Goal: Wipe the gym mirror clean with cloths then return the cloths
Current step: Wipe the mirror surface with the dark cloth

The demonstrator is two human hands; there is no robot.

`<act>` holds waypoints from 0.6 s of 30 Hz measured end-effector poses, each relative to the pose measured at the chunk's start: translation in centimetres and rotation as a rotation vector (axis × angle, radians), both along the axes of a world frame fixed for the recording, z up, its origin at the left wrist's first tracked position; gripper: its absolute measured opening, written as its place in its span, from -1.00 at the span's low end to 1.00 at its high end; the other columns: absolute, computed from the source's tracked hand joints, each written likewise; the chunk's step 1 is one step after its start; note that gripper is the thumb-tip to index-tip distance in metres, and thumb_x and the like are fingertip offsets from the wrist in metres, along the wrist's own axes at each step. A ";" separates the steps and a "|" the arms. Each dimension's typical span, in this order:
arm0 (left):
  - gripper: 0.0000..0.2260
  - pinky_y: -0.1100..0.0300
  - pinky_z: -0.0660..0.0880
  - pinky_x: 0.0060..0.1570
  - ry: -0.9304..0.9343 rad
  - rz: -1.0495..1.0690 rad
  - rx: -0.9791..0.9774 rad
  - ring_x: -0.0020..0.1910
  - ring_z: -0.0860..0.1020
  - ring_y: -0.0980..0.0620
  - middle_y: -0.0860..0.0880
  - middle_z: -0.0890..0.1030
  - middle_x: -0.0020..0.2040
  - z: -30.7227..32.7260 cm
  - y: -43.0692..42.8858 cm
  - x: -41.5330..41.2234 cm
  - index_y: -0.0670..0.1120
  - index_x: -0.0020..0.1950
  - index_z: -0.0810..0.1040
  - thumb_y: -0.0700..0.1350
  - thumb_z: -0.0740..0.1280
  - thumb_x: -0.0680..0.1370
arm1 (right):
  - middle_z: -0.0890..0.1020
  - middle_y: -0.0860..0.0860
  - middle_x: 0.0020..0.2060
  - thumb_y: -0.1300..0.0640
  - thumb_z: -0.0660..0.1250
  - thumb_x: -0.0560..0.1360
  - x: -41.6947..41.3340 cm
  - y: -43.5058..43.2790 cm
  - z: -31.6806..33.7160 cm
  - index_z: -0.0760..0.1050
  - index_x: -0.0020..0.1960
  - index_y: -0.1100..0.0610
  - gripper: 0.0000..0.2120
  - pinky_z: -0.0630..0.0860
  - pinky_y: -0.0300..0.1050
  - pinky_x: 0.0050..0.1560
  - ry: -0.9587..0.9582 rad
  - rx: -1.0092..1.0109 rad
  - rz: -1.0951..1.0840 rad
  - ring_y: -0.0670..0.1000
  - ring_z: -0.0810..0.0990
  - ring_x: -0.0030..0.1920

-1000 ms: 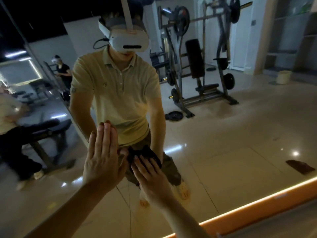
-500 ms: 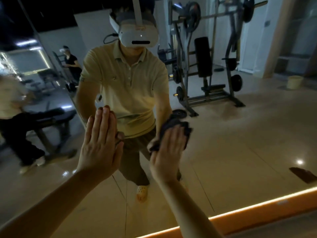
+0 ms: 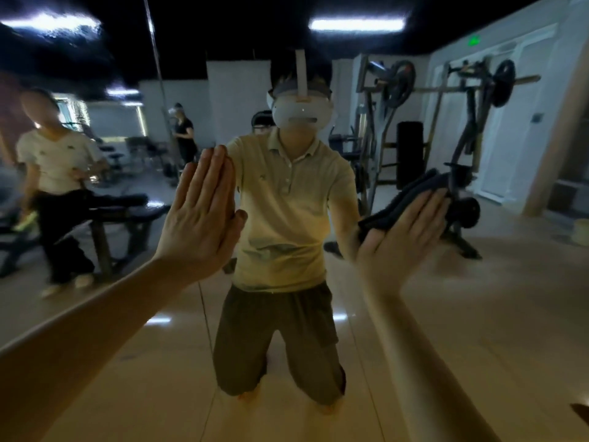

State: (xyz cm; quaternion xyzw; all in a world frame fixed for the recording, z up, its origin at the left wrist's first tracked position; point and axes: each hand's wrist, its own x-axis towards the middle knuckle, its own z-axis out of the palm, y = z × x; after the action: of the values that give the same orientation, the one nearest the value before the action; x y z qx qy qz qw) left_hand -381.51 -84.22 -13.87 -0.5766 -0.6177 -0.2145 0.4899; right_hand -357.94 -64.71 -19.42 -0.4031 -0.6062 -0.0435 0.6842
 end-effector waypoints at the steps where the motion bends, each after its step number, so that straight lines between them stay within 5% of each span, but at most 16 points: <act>1: -0.34 -0.18 -0.05 0.67 -0.002 -0.011 0.016 0.70 -0.04 -0.21 -0.28 0.00 0.70 -0.1 0.0 0.3 -0.31 0.68 0.00 -0.01 0.16 0.71 | 0.10 0.26 0.66 -0.17 -0.16 0.67 -2.0 -1.4 -1.2 0.06 0.67 0.29 -0.27 0.02 0.30 0.63 -0.079 0.053 0.024 0.28 0.04 0.66; 5: -0.43 -0.24 0.01 0.65 -0.005 -0.017 0.056 0.70 0.01 -0.22 -0.28 0.05 0.70 -0.2 -0.6 1.0 -0.31 0.68 0.04 -0.05 0.03 0.73 | -0.13 0.08 0.69 -0.09 0.19 0.60 -8.6 -7.6 -8.9 0.00 0.70 0.09 -0.24 -0.20 0.18 0.65 -0.801 0.435 0.200 0.16 -0.12 0.69; 9: -0.40 -0.22 0.01 0.65 -0.122 0.034 0.108 0.71 -0.03 -0.13 -0.17 -0.01 0.73 -1.1 -3.7 -0.5 -0.21 0.71 -0.02 -0.11 0.11 0.71 | 0.16 0.03 0.66 0.00 0.01 0.66 -8.4 -8.8 -9.8 0.24 0.66 0.05 -0.43 -0.19 0.13 0.65 -1.298 0.743 0.193 0.09 0.08 0.67; 11: -0.38 -0.22 0.04 0.64 -0.186 0.074 0.127 0.71 -0.01 -0.11 -0.14 0.02 0.73 -1.3 -5.5 -2.0 -0.18 0.72 0.01 -0.13 0.14 0.69 | 0.13 0.07 0.67 0.01 -0.04 0.65 -8.4 -8.1 -5.1 0.16 0.68 0.10 -0.40 -0.26 0.14 0.65 -1.285 0.774 0.187 0.12 0.03 0.68; 15: -0.35 -0.22 0.09 0.63 -0.295 0.162 0.131 0.70 0.08 -0.14 -0.18 0.12 0.70 -0.6 -8.1 -4.5 -0.19 0.70 0.10 -0.19 0.19 0.62 | 0.02 0.12 0.69 -0.03 0.09 0.63 -11.0 -7.6 9.1 0.07 0.69 0.16 -0.32 -0.17 0.19 0.66 -0.775 0.550 0.205 0.16 -0.10 0.69; 18: -0.35 -0.17 0.06 0.65 -0.276 0.203 0.088 0.70 0.06 -0.15 -0.21 0.10 0.70 0.3 -9.4 -5.6 -0.22 0.70 0.09 -0.21 0.18 0.61 | -0.02 0.13 0.69 -0.01 0.13 0.59 -13.4 -8.8 12.6 0.04 0.69 0.18 -0.27 -0.17 0.21 0.65 -0.645 0.533 0.196 0.17 -0.10 0.69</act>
State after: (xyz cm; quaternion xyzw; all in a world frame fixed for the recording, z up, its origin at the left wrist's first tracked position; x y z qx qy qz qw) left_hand -387.09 -93.60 -13.55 -0.4545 -0.7242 -0.2676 0.4443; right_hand -371.38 -73.51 -6.82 -0.1185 -0.7920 -0.2574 0.5408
